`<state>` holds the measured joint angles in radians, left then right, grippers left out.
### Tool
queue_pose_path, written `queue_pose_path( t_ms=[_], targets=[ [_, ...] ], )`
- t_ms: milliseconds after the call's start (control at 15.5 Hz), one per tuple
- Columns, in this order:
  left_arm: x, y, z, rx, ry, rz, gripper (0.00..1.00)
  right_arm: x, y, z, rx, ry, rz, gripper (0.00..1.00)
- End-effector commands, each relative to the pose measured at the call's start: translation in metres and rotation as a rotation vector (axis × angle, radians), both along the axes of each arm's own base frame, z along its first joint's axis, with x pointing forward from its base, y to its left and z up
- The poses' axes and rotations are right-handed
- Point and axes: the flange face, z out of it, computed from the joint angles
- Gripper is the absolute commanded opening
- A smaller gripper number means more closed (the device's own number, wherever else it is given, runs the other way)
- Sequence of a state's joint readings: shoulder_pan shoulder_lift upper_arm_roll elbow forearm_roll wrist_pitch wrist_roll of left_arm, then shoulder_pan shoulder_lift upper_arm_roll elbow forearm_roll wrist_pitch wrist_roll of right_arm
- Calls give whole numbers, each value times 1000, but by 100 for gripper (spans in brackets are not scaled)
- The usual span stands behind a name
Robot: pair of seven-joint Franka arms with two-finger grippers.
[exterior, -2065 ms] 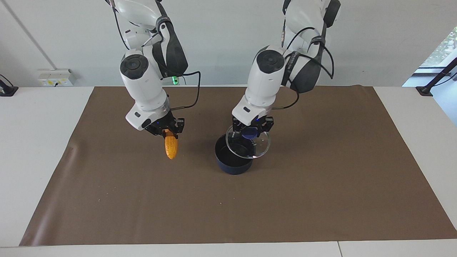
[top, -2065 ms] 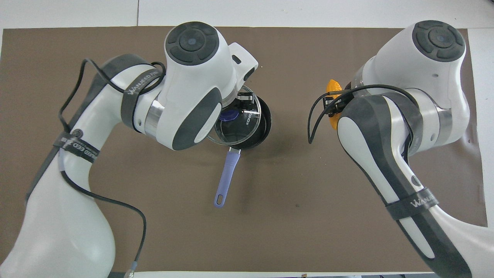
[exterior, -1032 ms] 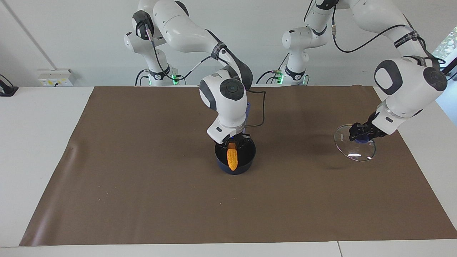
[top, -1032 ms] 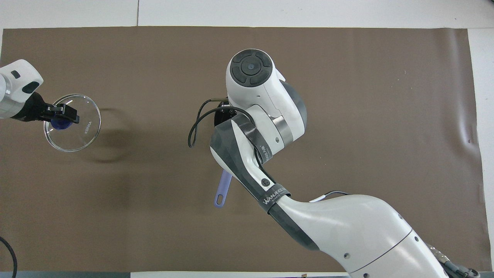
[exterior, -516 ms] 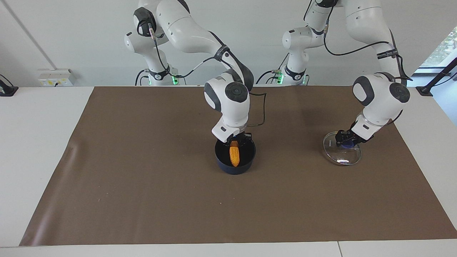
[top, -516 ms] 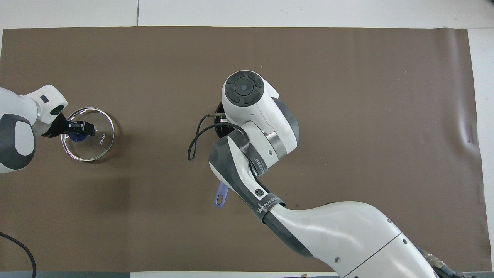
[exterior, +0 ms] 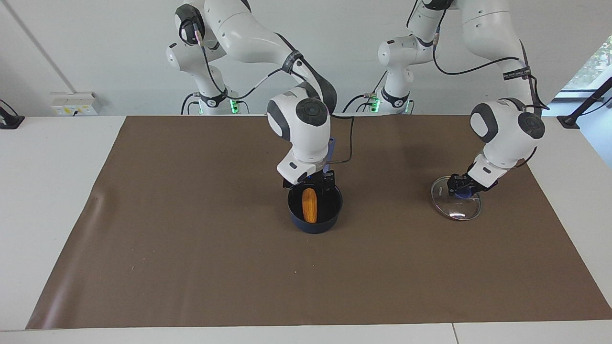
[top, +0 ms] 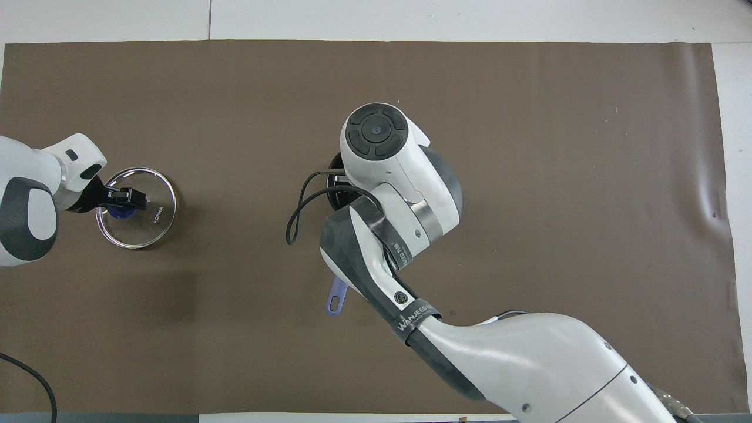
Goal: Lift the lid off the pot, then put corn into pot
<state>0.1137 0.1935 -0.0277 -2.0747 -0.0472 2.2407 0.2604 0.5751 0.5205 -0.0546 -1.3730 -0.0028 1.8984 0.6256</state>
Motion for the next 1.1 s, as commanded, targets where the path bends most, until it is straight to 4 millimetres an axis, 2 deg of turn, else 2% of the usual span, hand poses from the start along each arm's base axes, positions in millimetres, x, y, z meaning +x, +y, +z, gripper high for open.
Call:
queue_pose_path(
  t_ms=[0, 65, 194, 323, 387, 452, 581, 645, 774, 839, 968, 1032],
  targets=[
    [-1, 4, 7, 13, -28, -57, 99, 19, -106, 75, -9, -2, -58, 100],
    [4, 4, 8, 13, -32, -57, 100, 21, -147, 97, -11, 10, -39, 100],
    [16, -3, 25, 12, -38, -67, 100, 12, -215, 138, -14, 45, -21, 100],
    [27, -12, 58, 12, -49, -59, 100, -8, -278, 180, -4, 70, -3, 100],
    [32, -19, 77, 11, -43, -26, 100, -18, -306, 193, 0, 86, 20, 100],
    [39, -29, 99, 9, -27, 19, 100, -24, -328, 193, 2, 110, 34, 100],
    [44, -47, 140, 14, -7, 70, 100, -42, -357, 178, 5, 161, 69, 100],
    [41, -51, 152, 36, 21, 58, 100, -48, -371, 174, 9, 169, 65, 100],
    [22, -54, 191, 57, 27, 50, 100, -49, -374, 172, 10, 159, 84, 100],
    [9, -54, 211, 59, 28, 49, 100, -49, -374, 180, 5, 115, 86, 100],
    [-15, -57, 239, 63, 39, 43, 100, -52, -386, 180, 8, 112, 70, 100],
    [-24, -60, 244, 64, 51, 39, 100, -56, -388, 178, 10, 118, 65, 100]
  ],
)
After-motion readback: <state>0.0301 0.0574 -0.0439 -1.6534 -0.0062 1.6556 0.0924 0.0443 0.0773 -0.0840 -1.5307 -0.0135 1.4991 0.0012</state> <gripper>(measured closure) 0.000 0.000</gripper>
